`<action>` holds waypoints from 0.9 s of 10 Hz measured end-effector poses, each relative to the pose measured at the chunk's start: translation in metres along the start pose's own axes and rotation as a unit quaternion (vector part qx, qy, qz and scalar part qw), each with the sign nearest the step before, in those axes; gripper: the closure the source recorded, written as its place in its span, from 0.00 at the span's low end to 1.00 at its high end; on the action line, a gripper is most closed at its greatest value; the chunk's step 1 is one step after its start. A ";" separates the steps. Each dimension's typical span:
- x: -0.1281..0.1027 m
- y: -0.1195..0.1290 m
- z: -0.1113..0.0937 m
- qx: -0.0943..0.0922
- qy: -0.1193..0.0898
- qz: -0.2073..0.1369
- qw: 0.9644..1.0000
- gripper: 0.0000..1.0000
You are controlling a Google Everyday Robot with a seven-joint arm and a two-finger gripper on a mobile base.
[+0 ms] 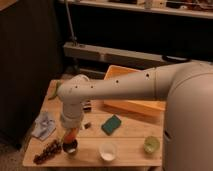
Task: Place apple in metal cup
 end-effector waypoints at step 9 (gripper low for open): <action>0.018 0.023 0.028 0.002 -0.007 -0.105 0.994 1.00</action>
